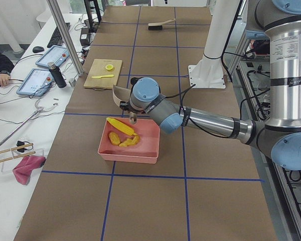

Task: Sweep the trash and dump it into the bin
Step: 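Lower the empty dustpan back onto the table with the left gripper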

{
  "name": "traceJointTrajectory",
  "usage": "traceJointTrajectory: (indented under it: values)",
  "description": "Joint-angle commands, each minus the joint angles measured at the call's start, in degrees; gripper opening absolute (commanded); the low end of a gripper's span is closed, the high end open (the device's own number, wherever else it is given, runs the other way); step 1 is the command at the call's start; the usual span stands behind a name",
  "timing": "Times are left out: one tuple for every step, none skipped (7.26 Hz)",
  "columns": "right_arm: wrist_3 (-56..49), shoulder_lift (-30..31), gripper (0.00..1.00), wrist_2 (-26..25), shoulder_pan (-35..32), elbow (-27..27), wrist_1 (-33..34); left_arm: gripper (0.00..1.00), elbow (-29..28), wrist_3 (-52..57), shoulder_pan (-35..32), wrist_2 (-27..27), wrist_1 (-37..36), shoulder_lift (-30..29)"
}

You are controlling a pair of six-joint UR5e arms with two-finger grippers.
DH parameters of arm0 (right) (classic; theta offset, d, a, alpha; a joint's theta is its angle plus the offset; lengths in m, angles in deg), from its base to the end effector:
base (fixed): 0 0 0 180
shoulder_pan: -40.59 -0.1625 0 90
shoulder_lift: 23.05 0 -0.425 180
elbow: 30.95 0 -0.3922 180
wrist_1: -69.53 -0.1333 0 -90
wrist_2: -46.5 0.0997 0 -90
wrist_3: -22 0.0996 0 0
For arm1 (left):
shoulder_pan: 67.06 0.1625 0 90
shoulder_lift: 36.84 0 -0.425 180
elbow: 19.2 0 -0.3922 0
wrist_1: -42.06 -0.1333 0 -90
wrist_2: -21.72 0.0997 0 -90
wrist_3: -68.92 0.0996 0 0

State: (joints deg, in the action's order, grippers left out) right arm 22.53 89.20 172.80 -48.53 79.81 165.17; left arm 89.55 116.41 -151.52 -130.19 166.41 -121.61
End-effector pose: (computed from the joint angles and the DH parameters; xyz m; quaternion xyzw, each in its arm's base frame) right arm 0.0694 -0.3212 0.6581 -0.0629 -0.3102 0.0165 0.9485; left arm -0.0023 -0.4466 0.4516 0.4932 0.3144 0.5367 0.6082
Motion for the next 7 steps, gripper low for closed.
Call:
traceJointTrajectory:
  values:
    - [0.08, -0.36, 1.00, -0.36, 0.00, 0.07, -0.01, 0.00, 1.11, -12.45, 5.85, -0.67, -0.07, -4.76]
    - [0.08, -0.54, 1.00, -0.27, 0.00, 0.15, -0.01, 0.00, 1.30, -19.29, 10.41, -0.58, 0.19, -7.92]
    - [0.08, -0.45, 1.00, -0.27, 0.00, 0.15, -0.01, 0.00, 1.30, -25.71, 17.07, 0.20, 0.45, -10.91]
    - [0.08, -0.54, 1.00, -0.36, 0.00, -0.02, -0.01, 0.00, 1.04, -29.43, 23.58, 3.61, 0.45, -14.24]
    - [0.08, -0.63, 1.00, -0.27, 0.00, 0.15, -0.10, 0.00, 0.60, -30.16, 30.25, 9.82, 0.54, -17.15]
    - [0.08, -0.71, 1.00, -0.36, 0.00, 0.07, -0.10, 0.00, -0.54, -30.08, 35.89, 13.45, 0.71, -19.61]
    - [0.08, -0.89, 1.00, -0.27, 0.00, 0.15, -0.10, 0.00, -2.38, -30.08, 39.34, 14.79, 0.80, -22.16]
